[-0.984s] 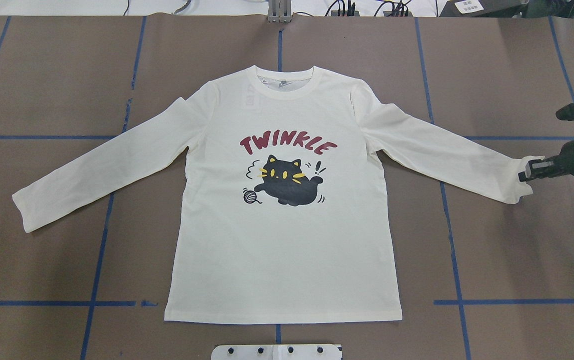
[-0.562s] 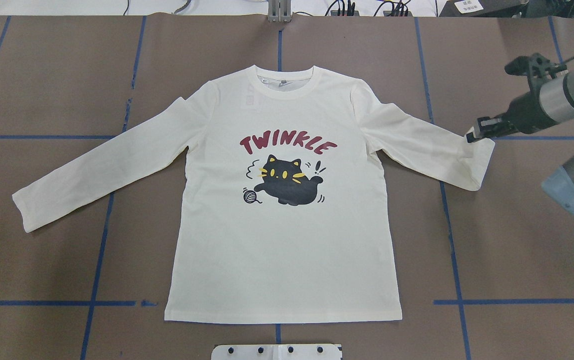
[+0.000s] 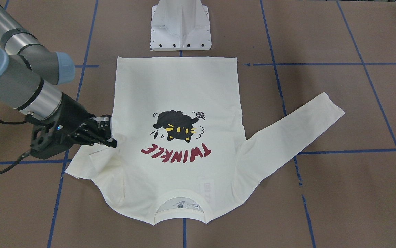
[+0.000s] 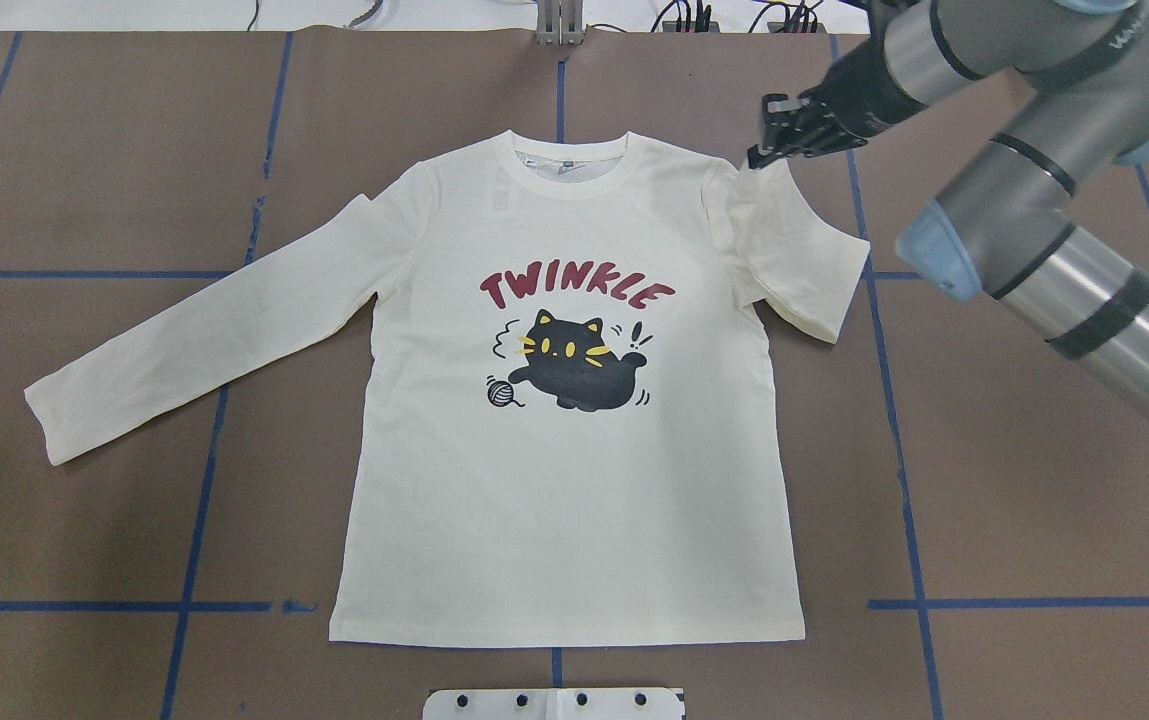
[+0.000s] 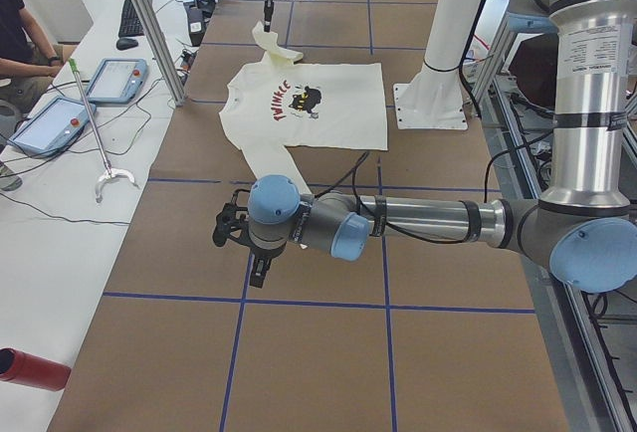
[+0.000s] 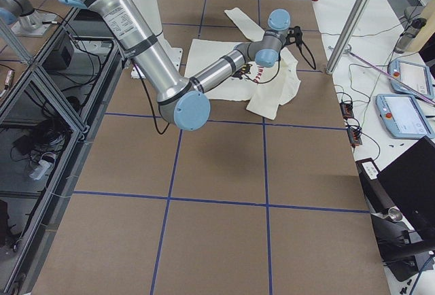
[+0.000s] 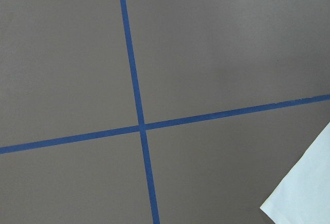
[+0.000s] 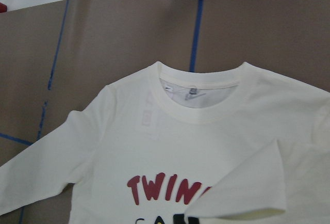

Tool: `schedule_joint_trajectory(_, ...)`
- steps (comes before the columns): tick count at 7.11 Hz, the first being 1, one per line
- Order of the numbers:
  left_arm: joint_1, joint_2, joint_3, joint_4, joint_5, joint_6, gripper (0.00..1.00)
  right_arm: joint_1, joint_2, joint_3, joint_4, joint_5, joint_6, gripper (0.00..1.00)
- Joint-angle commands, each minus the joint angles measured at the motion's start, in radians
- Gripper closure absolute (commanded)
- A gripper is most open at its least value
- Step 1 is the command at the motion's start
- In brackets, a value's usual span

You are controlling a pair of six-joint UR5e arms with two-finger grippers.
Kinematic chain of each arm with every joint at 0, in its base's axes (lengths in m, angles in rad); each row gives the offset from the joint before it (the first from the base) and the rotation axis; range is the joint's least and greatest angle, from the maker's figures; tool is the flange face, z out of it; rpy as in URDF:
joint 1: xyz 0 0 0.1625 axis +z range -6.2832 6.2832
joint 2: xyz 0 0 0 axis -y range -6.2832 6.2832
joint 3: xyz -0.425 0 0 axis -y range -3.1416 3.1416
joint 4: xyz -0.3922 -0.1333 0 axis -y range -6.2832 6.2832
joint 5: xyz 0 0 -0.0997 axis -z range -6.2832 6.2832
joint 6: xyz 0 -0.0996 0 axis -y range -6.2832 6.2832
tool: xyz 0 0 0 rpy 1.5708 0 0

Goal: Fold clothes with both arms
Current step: 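Carry the grasped sleeve with the right gripper across the shirt body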

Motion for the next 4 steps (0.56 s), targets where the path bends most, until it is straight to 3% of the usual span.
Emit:
schedule_joint_trajectory(1,0.0,-0.004,0.011,0.0,0.0,0.002,0.0,-0.174,0.236,-0.165,0.004,-0.194,0.048,1.0)
schedule_joint_trajectory(2,0.0,-0.005,0.014,-0.002,0.0,0.0,0.0,-0.238,0.3,-0.239,0.004,-0.268,0.047,1.0)
schedule_joint_trajectory(4,0.0,-0.005,0.014,-0.003,0.0,0.0,0.0,-0.37,0.302,-0.3,0.02,-0.45,0.042,1.0)
